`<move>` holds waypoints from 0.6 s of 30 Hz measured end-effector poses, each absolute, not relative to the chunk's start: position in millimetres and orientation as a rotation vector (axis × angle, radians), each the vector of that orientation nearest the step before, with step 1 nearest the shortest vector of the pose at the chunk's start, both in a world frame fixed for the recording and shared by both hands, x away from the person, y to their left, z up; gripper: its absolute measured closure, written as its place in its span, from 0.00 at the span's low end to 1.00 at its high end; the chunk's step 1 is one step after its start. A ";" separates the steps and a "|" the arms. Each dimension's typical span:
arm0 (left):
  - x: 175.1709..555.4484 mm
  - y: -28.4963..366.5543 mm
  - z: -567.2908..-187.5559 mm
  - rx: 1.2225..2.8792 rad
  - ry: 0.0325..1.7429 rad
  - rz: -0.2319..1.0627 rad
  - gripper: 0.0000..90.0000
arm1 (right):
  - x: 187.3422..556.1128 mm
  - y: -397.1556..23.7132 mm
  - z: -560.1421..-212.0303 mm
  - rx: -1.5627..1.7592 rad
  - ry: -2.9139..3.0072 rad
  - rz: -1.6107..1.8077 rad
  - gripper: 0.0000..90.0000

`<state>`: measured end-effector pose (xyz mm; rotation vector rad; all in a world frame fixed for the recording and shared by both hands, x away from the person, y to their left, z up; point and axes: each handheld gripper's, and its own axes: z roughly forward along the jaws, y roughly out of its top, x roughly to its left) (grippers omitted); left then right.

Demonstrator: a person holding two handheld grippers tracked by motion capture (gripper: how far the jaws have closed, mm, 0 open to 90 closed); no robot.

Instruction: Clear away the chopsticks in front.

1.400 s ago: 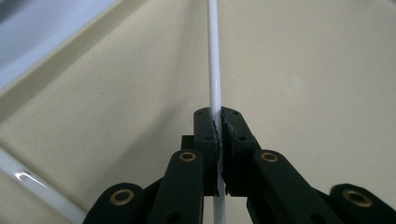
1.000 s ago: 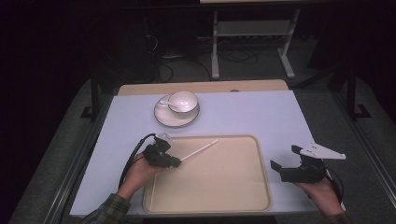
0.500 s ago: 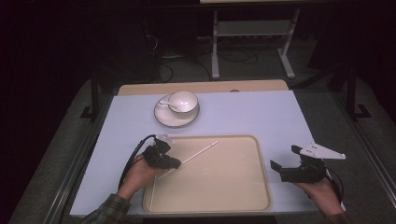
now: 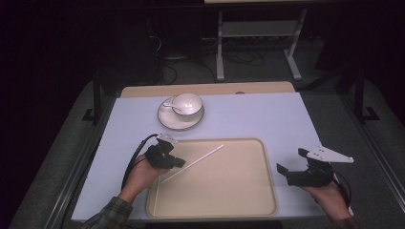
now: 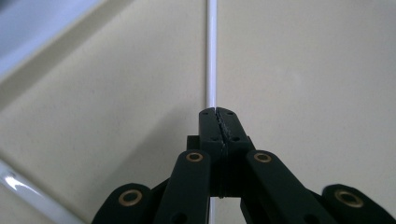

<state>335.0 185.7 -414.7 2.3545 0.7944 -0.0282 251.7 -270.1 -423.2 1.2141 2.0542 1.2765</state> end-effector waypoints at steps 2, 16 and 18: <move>336.9 182.4 -412.3 2.354 0.784 -0.012 1.00 | 251.6 -269.8 -423.0 1.212 2.054 1.276 0.00; 359.3 137.8 -407.6 2.381 0.697 -0.014 1.00 | 251.6 -269.6 -422.8 1.213 2.052 1.278 0.00; 362.5 131.7 -406.9 2.385 0.683 -0.020 1.00 | 251.5 -269.7 -422.8 1.213 2.053 1.279 0.00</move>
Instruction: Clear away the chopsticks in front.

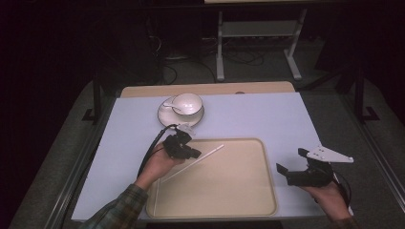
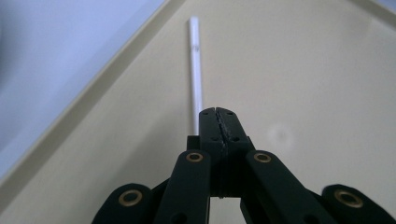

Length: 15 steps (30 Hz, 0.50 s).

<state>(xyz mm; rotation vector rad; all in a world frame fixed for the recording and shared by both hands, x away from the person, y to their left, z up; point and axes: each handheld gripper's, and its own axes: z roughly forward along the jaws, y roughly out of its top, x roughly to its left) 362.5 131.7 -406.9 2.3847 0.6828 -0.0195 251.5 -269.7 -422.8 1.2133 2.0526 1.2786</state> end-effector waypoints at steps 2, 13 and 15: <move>366.8 123.0 -406.2 2.391 0.658 -0.018 1.00 | 251.3 -270.2 -422.7 1.217 2.050 1.279 0.00; 392.3 74.5 -414.3 2.418 0.610 -0.028 1.00 | 251.5 -270.0 -422.6 1.215 2.050 1.288 0.00; 397.6 64.7 -419.1 2.430 0.612 -0.026 1.00 | 251.6 -271.0 -422.5 1.220 2.045 1.293 0.00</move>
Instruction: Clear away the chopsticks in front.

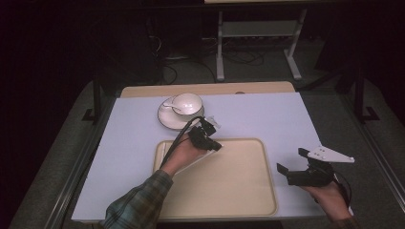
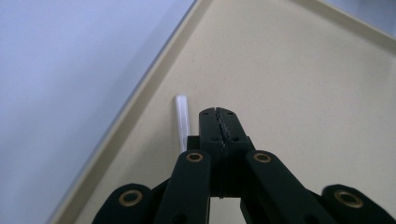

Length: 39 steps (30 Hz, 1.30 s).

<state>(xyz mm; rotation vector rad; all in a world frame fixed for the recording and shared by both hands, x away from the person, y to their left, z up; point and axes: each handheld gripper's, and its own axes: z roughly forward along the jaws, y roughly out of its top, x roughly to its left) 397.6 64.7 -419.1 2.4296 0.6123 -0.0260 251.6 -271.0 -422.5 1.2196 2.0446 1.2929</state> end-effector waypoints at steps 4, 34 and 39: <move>402.5 57.9 -424.5 2.441 0.617 -0.026 1.00 | 251.4 -271.5 -422.1 1.215 2.043 1.296 0.00; 413.5 92.3 -432.9 2.442 0.742 0.067 1.00 | 251.3 -270.8 -422.6 1.216 2.048 1.293 0.00; 413.6 108.2 -432.8 2.434 0.772 0.079 1.00 | 251.3 -270.4 -422.2 1.216 2.048 1.291 0.00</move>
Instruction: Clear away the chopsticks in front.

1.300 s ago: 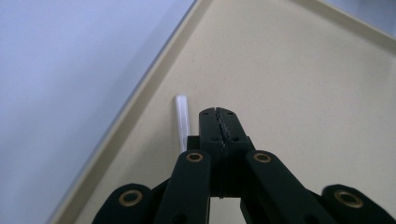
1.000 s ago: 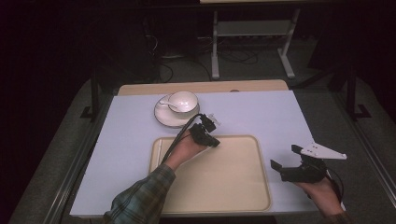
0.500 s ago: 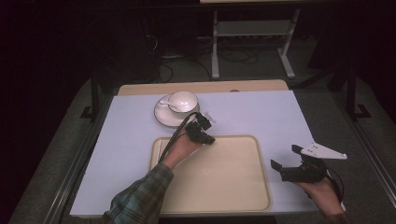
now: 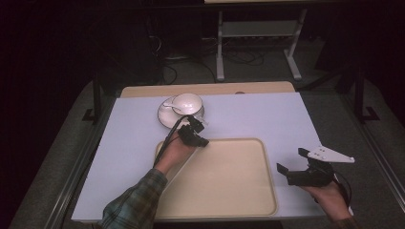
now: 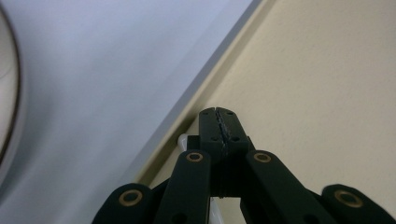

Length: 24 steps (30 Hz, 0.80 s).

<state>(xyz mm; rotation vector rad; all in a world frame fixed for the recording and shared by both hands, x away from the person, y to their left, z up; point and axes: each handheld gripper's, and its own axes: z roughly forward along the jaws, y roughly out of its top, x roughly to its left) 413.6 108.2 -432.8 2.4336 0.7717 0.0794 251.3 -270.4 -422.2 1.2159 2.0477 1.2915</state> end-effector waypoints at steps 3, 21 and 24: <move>412.8 121.1 -432.8 2.423 0.799 0.085 1.00 | 251.8 -269.7 -422.7 1.214 2.049 1.290 0.00; 396.6 166.9 -427.5 2.344 0.857 0.097 1.00 | 251.5 -271.0 -422.9 1.220 2.048 1.283 0.00; 384.2 169.6 -425.1 2.336 0.830 0.085 1.00 | 251.3 -271.3 -422.8 1.218 2.047 1.285 0.00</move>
